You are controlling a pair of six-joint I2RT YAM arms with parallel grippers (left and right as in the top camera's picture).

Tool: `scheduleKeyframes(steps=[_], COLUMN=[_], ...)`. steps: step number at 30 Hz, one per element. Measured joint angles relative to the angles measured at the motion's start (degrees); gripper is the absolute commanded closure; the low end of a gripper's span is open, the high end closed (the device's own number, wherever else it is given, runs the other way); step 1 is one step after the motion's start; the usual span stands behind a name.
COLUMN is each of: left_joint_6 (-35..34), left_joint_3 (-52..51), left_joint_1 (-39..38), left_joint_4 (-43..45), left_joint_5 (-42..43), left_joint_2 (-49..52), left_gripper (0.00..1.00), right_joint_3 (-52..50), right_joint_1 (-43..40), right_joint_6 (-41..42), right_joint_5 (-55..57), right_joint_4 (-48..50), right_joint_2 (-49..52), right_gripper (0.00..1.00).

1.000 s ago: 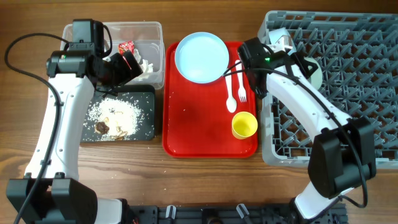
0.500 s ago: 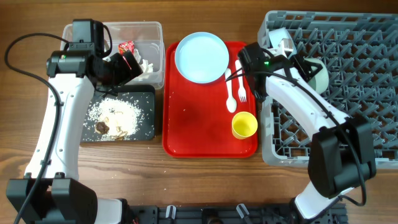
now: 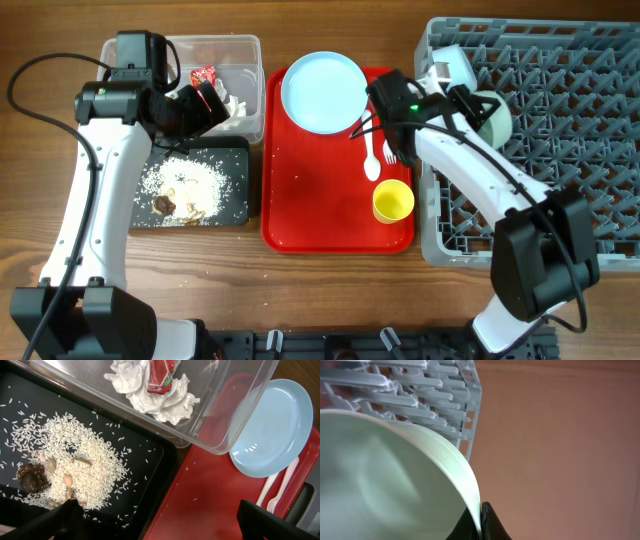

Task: Sort waste into correct bins and load items into the dishwasher rack
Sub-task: 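Lower the mint bowl into the rack's upper right area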

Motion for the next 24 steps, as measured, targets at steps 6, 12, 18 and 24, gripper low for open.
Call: scheduleKeyframes(steps=[6,12,18,24], left_joint_6=[0.0,0.0,0.0,0.0], left_joint_3=[0.0,0.0,0.0,0.0], left_joint_1=[0.0,0.0,0.0,0.0], left_joint_4=[0.0,0.0,0.0,0.0], left_joint_5=[0.0,0.0,0.0,0.0], left_joint_2=[0.0,0.0,0.0,0.0], left_gripper=[0.00,0.00,0.00,0.00], right_joint_3=[0.0,0.0,0.0,0.0], right_joint_1=[0.3,0.3,0.3,0.2], right_joint_6=[-0.2,-0.3,-0.4,-0.8], right_joint_5=[-0.5,1.5,3.4,3.8], right_joint_4=[0.0,0.0,0.5,1.6], right_joint_2=[0.0,0.0,0.0,0.0], right_gripper=[0.96,0.96,0.96,0.96])
